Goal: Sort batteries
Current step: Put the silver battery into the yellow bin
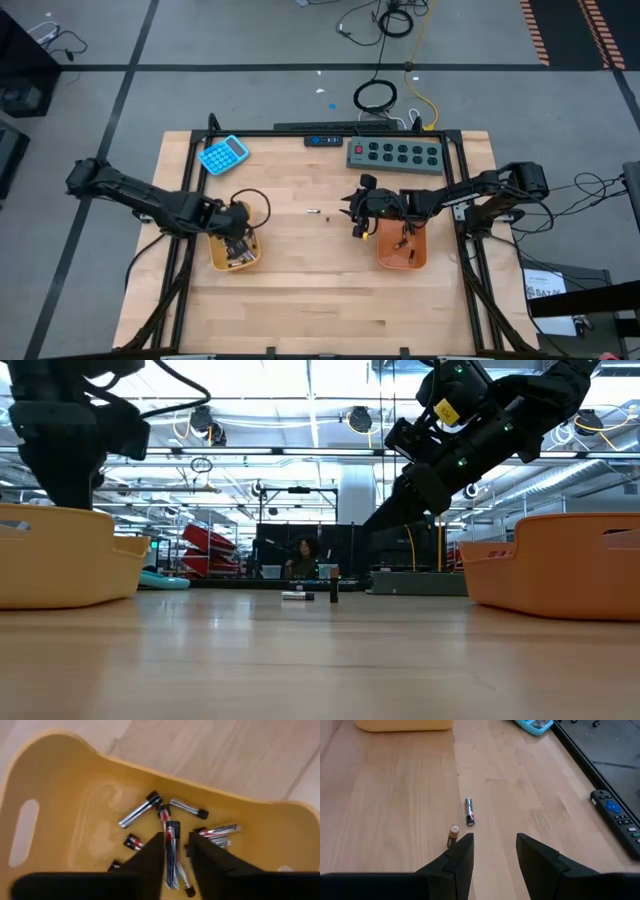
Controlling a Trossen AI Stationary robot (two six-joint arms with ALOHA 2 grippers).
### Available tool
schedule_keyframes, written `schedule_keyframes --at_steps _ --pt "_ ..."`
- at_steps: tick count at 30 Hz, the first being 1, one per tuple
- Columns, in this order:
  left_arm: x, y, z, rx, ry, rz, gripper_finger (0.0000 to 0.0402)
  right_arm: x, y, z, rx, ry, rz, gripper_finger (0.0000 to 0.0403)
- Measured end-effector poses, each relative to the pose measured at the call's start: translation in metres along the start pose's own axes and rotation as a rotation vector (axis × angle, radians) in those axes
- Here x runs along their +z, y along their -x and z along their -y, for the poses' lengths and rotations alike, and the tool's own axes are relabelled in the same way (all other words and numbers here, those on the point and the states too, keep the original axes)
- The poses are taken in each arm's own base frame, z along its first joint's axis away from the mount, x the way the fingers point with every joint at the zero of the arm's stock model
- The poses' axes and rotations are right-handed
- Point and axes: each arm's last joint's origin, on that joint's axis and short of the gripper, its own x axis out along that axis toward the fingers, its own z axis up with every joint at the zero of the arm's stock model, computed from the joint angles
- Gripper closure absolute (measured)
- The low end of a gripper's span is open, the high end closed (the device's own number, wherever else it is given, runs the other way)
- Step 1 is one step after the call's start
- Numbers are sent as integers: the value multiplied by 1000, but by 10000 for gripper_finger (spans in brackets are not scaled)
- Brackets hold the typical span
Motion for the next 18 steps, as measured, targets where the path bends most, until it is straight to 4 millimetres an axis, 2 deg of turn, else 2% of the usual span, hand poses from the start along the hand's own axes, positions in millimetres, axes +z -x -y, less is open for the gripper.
schedule_keyframes --at_steps 3,6,9,12,18 --pt "3 4 2 -10 2 20 255 0 0 0 0 -4 4 264" --pt "12 12 5 -17 -23 84 229 0 0 0 0 -4 4 264" --pt "27 16 6 24 -50 199 223 1 0 0 0 -4 7 264" --pt "49 12 6 70 -95 355 222 2 0 0 0 -7 18 264" --pt "96 -15 6 40 -194 469 221 2 0 0 2 -1 21 264"
